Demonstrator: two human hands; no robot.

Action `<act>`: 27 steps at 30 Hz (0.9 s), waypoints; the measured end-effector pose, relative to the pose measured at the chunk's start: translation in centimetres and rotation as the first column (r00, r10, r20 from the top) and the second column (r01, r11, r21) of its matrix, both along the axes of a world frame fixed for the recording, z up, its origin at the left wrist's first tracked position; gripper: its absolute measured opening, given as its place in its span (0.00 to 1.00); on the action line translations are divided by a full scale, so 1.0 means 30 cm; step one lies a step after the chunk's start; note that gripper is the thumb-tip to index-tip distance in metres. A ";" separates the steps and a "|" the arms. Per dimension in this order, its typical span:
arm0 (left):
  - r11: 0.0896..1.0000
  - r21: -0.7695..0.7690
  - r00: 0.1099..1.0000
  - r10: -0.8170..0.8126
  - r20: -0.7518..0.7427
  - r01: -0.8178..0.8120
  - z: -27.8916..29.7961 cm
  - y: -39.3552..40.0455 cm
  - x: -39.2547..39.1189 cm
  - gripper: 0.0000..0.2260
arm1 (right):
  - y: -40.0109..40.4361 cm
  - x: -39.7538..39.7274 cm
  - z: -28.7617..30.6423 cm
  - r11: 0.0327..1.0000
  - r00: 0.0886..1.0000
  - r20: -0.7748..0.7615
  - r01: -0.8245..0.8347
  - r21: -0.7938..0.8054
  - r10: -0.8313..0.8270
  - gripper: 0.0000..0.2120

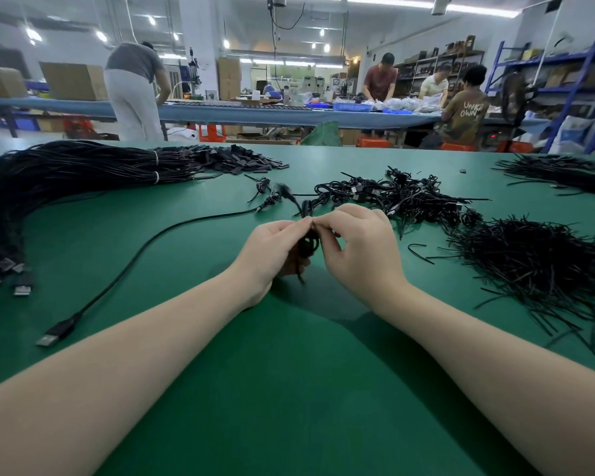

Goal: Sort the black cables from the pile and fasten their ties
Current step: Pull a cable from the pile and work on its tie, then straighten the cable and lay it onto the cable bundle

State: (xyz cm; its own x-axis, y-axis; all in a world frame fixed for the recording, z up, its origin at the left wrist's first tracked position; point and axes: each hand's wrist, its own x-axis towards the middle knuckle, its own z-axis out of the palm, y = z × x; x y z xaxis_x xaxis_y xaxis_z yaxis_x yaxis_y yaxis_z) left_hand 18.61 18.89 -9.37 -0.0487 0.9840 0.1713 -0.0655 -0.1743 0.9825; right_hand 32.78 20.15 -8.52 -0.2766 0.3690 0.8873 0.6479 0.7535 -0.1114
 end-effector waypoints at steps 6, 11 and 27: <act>0.991 -0.114 0.983 -0.050 0.174 0.071 0.018 0.000 -0.026 0.10 | 0.009 0.000 -0.015 0.979 0.994 0.042 0.091 0.180 -0.100 0.03; 0.996 -0.032 0.989 -0.075 0.124 0.079 0.009 0.000 -0.024 0.21 | 0.008 -0.001 -0.023 0.993 0.993 0.022 0.118 -0.022 -0.117 0.05; 0.956 0.247 0.978 0.184 -0.095 -0.156 -0.032 0.017 -0.017 0.02 | 0.012 0.002 -0.020 0.990 0.989 -0.055 0.139 0.009 -0.138 0.04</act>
